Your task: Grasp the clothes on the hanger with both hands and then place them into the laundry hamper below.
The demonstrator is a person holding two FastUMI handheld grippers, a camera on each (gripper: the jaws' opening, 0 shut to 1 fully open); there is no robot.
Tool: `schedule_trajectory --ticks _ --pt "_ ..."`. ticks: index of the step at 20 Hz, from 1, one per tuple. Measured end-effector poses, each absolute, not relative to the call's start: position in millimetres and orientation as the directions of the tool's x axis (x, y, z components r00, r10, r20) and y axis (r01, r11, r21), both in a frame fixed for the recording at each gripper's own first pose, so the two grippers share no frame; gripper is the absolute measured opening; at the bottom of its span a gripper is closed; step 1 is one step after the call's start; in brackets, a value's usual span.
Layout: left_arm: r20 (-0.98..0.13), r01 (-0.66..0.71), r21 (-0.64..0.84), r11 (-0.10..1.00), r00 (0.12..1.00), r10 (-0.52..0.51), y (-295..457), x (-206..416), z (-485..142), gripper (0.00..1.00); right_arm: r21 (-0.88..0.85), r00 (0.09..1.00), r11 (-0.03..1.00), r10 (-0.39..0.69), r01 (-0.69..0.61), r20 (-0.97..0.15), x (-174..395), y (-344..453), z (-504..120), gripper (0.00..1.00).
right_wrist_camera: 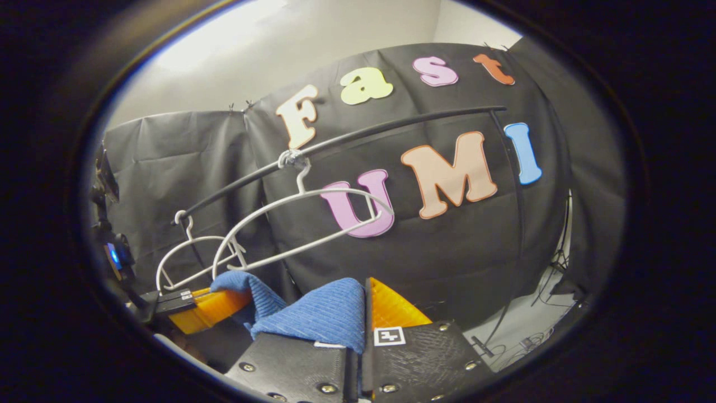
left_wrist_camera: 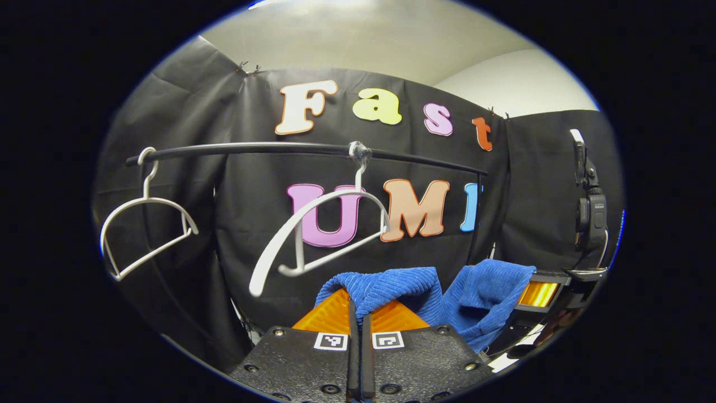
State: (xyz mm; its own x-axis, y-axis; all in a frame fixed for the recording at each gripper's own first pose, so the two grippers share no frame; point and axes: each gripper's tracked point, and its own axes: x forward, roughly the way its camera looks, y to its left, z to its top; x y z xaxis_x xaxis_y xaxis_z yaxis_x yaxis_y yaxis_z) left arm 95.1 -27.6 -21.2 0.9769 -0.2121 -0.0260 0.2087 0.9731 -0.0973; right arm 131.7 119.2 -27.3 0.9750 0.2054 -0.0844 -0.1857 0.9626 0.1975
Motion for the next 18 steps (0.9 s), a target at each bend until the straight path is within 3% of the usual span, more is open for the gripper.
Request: schedule_trajectory --ticks 6,11,18 --pt "0.007 0.239 -0.067 0.969 0.971 -0.239 -51.6 150.2 -26.5 0.02 0.176 0.976 0.969 0.192 -0.172 -0.104 186.5 105.2 -45.3 0.06" --pt "-0.039 0.259 0.011 0.966 0.965 -0.259 -71.2 190.3 -77.3 0.03 0.136 0.953 0.973 0.211 -0.184 -0.216 226.3 106.7 -101.9 0.06" --pt "-0.261 0.227 -0.015 0.974 0.939 -0.223 -67.6 235.9 -198.3 0.03 0.113 0.885 0.986 0.160 -0.122 -0.436 255.6 82.1 -215.7 0.06"
